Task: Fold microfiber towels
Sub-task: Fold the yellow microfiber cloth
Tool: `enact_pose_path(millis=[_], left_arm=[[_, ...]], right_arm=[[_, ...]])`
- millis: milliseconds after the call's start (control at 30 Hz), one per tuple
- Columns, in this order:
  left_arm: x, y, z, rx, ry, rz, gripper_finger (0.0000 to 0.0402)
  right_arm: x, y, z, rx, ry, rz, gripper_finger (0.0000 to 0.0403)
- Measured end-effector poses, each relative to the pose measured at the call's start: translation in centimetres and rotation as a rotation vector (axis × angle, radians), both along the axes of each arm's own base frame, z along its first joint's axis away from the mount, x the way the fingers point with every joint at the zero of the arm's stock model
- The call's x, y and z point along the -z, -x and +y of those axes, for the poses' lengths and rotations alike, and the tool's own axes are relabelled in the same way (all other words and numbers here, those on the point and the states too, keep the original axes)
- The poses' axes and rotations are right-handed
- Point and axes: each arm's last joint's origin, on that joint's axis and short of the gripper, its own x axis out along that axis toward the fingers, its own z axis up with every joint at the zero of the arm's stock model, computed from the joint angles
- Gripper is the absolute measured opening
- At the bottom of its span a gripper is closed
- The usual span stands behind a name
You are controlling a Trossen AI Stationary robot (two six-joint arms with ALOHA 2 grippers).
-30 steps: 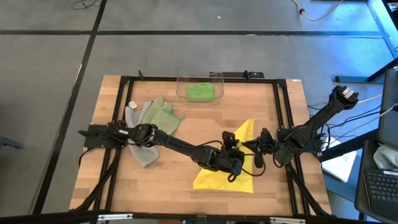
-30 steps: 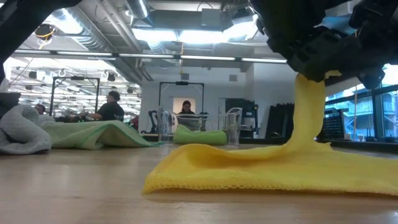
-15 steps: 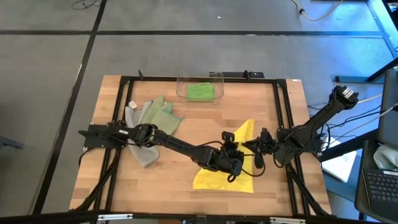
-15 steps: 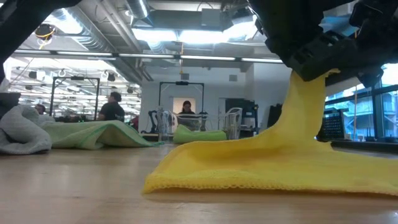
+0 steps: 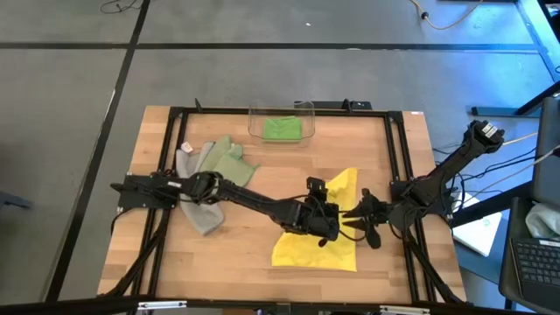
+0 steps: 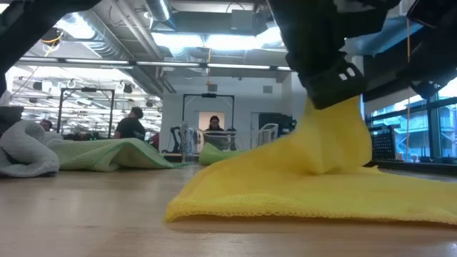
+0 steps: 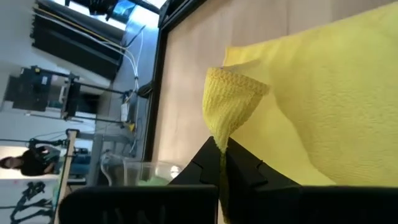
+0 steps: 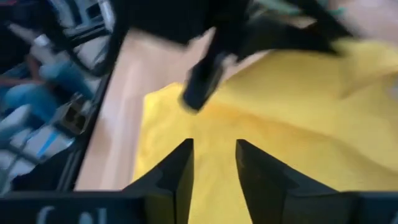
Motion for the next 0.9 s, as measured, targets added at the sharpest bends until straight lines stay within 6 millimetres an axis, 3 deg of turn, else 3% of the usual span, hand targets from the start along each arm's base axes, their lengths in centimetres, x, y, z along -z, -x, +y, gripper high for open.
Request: enact_pose_path(millis=[167, 400, 700, 900], left_arm=[[0.2, 0.1, 1.5, -0.059, -0.037, 0.026, 0.0], [0.6, 0.7, 3.8, -0.154, -0.059, 0.074, 0.0], [1.1, 2.0, 7.0, -0.292, -0.039, 0.136, 0.0], [1.3, 2.3, 8.0, -0.335, 0.035, 0.137, 0.0]], right_arm=[[0.9, 0.3, 0.3, -0.103, -0.045, 0.113, 0.0133], [4.6, 0.5, 0.1, -0.086, 0.011, 0.273, 0.0133], [6.8, -0.1, 1.8, -0.156, 0.093, 0.288, 0.0133], [8.6, -0.6, 2.3, -0.13, 0.124, 0.329, 0.0133]])
